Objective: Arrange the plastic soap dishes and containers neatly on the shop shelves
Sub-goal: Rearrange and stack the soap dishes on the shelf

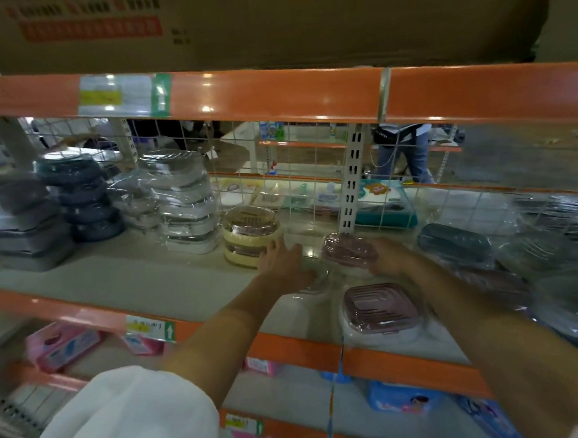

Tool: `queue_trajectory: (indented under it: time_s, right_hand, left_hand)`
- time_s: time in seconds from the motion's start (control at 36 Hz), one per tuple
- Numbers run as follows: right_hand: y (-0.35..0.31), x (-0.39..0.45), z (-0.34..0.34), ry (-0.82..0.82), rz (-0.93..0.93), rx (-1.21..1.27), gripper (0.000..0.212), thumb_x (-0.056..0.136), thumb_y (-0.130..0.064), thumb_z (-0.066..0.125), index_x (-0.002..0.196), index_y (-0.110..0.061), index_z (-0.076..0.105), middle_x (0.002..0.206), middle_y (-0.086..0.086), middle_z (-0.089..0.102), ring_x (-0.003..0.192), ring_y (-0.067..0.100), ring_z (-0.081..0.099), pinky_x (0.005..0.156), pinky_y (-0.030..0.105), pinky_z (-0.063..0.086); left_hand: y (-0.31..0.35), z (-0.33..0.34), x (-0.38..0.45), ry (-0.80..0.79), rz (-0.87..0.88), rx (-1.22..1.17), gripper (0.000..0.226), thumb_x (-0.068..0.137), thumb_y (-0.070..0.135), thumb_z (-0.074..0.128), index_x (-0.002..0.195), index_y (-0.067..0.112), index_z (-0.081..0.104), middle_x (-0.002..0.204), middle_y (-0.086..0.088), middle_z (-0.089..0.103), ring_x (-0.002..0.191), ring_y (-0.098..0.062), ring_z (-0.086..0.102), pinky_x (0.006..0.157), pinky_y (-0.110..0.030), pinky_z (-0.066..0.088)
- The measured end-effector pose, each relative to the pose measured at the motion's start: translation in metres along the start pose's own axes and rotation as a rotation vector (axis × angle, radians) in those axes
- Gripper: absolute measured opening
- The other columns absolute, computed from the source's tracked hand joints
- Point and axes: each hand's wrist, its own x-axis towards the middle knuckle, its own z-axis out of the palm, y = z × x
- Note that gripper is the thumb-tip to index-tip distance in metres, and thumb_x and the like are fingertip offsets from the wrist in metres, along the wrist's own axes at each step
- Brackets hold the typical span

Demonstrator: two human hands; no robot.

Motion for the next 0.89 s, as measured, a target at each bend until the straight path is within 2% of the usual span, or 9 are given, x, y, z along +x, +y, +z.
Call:
queue_trajectory:
  time_s: [0.11,0.25,0.31,0.36,0.42,0.5,0.58,0.72,0.89]
  right_hand:
    - [0.004,-0.020,-0.016,-0.094,0.015,0.017,0.044,0.088,-0.016,0.067,0.130,-0.016,0.053,0.121,0.005,0.061,0.099,0.017,0.057,0.079,0.027,0.044]
    - [-0.004,-0.055,-0.033,-0.281,0.012,-0.093,0.063,0.083,-0.047,0.069,0.136,-0.018,0.050,0.135,0.000,0.050,0.121,0.020,0.048,0.101,0.035,0.040]
    - [-0.004,-0.061,-0.029,-0.371,0.032,-0.144,0.074,0.075,-0.053,0.074,0.139,-0.031,0.045,0.143,-0.003,0.045,0.125,0.023,0.048,0.106,0.044,0.040]
    - [-0.003,-0.064,-0.022,-0.436,0.023,-0.175,0.087,0.055,-0.067,0.080,0.132,-0.049,0.041,0.144,0.002,0.047,0.114,0.025,0.060,0.097,0.047,0.049]
    - [0.001,-0.060,-0.013,-0.447,0.038,-0.243,0.118,0.032,-0.079,0.079,0.136,-0.052,0.029,0.147,0.010,0.043,0.107,0.027,0.064,0.092,0.047,0.052]
    - [-0.005,-0.065,-0.008,-0.434,0.031,-0.500,0.125,0.056,-0.064,0.081,0.153,-0.030,0.010,0.157,0.010,0.022,0.139,0.033,0.032,0.114,0.051,0.027]
    - [-0.014,-0.072,-0.010,-0.383,-0.003,-0.553,0.117,0.069,-0.049,0.080,0.154,-0.019,0.006,0.160,0.011,0.014,0.145,0.031,0.017,0.119,0.050,0.012]
    - [-0.017,-0.065,-0.014,-0.275,-0.037,-0.329,0.112,0.069,-0.050,0.080,0.153,-0.017,0.013,0.159,0.009,0.015,0.144,0.029,0.017,0.116,0.051,0.021]
    - [-0.026,-0.045,-0.031,-0.040,-0.037,-0.026,0.090,0.068,-0.045,0.083,0.140,-0.017,0.037,0.132,0.005,0.046,0.117,0.023,0.046,0.102,0.040,0.043]
  left_hand:
    - [0.018,0.011,0.004,-0.024,0.047,0.044,0.063,0.087,0.055,0.054,0.141,0.025,0.039,0.151,-0.020,0.014,0.142,-0.039,0.013,0.113,-0.048,0.022]
    - [0.026,0.019,0.004,0.004,0.067,0.104,0.060,0.088,0.051,0.051,0.142,0.028,0.036,0.147,-0.020,0.021,0.138,-0.040,0.019,0.110,-0.048,0.027]
    - [0.024,0.018,0.002,0.018,0.071,0.114,0.060,0.088,0.053,0.050,0.141,0.028,0.037,0.147,-0.018,0.023,0.137,-0.039,0.021,0.109,-0.047,0.028]
    - [0.020,0.017,0.001,0.023,0.072,0.116,0.058,0.088,0.053,0.049,0.139,0.029,0.040,0.145,-0.016,0.026,0.136,-0.037,0.024,0.108,-0.046,0.028]
    - [0.015,0.016,-0.001,0.022,0.064,0.124,0.055,0.087,0.053,0.049,0.137,0.028,0.043,0.141,-0.015,0.030,0.133,-0.035,0.027,0.106,-0.045,0.030]
    - [0.007,0.014,-0.003,0.020,0.047,0.150,0.056,0.086,0.053,0.050,0.136,0.029,0.043,0.137,-0.015,0.032,0.130,-0.034,0.030,0.104,-0.045,0.032]
    - [-0.003,0.011,-0.004,0.016,0.009,0.154,0.057,0.085,0.054,0.051,0.135,0.028,0.042,0.138,-0.015,0.032,0.129,-0.034,0.031,0.104,-0.044,0.032]
    - [-0.011,0.004,-0.004,-0.013,-0.016,0.137,0.059,0.085,0.053,0.055,0.136,0.028,0.041,0.146,-0.019,0.025,0.135,-0.037,0.026,0.108,-0.045,0.028]
    - [-0.016,0.003,-0.003,-0.050,0.005,0.074,0.063,0.088,0.058,0.050,0.140,0.024,0.039,0.151,-0.020,0.020,0.140,-0.037,0.021,0.113,-0.047,0.024]
